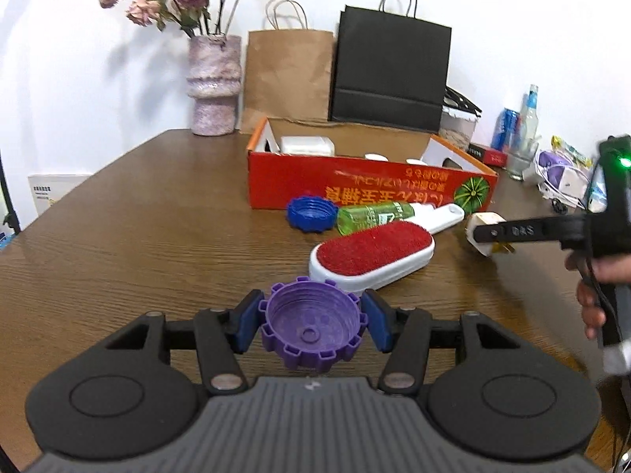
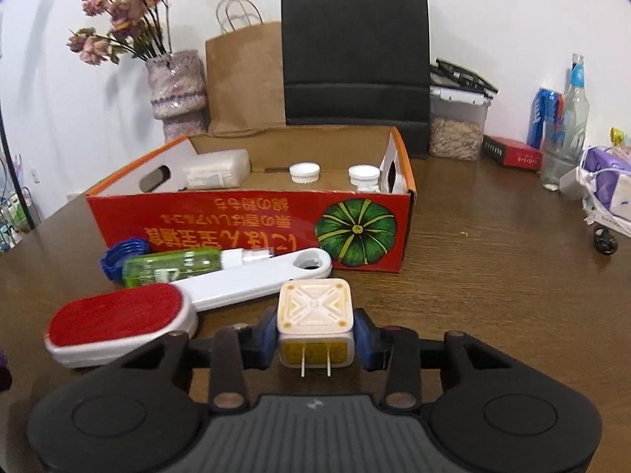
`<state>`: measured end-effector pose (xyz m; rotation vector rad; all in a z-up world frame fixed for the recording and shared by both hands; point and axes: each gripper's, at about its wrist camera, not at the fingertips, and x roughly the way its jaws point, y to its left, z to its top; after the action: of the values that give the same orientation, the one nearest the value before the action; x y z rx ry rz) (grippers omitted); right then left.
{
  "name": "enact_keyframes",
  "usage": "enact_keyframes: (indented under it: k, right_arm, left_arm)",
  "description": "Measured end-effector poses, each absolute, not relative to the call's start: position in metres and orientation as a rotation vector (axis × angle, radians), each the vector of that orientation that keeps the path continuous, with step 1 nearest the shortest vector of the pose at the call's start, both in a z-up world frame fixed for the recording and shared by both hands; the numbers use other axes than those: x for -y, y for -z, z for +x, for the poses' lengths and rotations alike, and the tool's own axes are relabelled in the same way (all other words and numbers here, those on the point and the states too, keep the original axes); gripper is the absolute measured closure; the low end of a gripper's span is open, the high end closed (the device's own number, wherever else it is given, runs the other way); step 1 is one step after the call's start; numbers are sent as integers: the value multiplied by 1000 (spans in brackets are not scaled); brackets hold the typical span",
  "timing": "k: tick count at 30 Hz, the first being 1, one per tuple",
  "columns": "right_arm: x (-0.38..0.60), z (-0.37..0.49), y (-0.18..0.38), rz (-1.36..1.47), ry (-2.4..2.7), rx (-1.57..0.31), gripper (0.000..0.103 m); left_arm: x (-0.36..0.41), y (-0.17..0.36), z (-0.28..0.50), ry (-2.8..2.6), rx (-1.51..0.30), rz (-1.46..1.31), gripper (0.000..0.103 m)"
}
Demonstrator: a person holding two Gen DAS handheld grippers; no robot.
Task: Organize rigid objects
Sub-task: 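Carry the purple cap with the left gripper while the right carries the adapter toward the box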
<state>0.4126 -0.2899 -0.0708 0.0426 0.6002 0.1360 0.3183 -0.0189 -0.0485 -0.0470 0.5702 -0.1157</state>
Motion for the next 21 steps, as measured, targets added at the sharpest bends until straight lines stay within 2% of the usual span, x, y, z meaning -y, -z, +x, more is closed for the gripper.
enact_keyframes:
  k: [21]
  right_arm:
    - [242,164,11,21,-181,-242,65]
  left_arm:
    - [-5,-18,176,57,-289,-78,47]
